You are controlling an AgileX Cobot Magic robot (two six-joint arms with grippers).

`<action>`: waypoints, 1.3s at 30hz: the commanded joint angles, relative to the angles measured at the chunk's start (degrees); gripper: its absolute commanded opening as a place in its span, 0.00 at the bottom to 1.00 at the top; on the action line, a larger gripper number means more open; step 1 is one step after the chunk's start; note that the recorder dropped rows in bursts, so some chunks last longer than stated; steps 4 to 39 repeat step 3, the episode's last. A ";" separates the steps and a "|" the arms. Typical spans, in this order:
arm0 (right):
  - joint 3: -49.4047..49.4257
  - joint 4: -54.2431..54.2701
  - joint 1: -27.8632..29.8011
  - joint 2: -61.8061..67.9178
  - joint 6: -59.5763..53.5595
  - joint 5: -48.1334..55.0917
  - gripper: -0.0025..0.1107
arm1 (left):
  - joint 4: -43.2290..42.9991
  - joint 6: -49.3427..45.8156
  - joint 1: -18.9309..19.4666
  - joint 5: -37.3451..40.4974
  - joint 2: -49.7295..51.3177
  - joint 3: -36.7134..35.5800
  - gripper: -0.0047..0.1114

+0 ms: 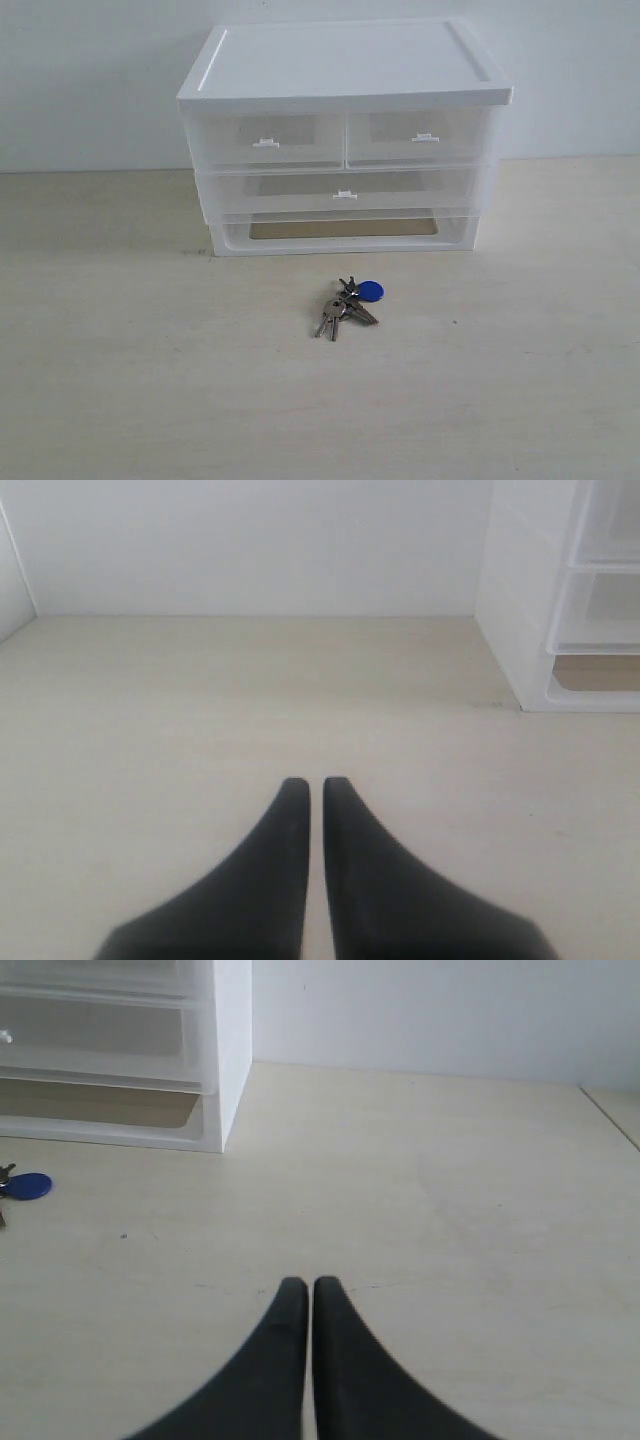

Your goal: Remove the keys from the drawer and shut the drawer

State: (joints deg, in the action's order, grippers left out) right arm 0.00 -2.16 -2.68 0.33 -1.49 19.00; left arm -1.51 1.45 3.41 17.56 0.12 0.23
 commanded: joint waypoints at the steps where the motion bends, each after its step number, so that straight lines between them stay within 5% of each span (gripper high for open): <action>1: 0.00 0.09 0.38 -0.33 0.01 -0.14 0.02 | -0.05 0.80 0.16 -0.34 -0.12 -0.23 0.08; 39: 0.00 0.09 0.38 -0.33 0.01 -0.14 0.02 | -0.05 0.80 0.16 -0.34 -0.12 -0.23 0.08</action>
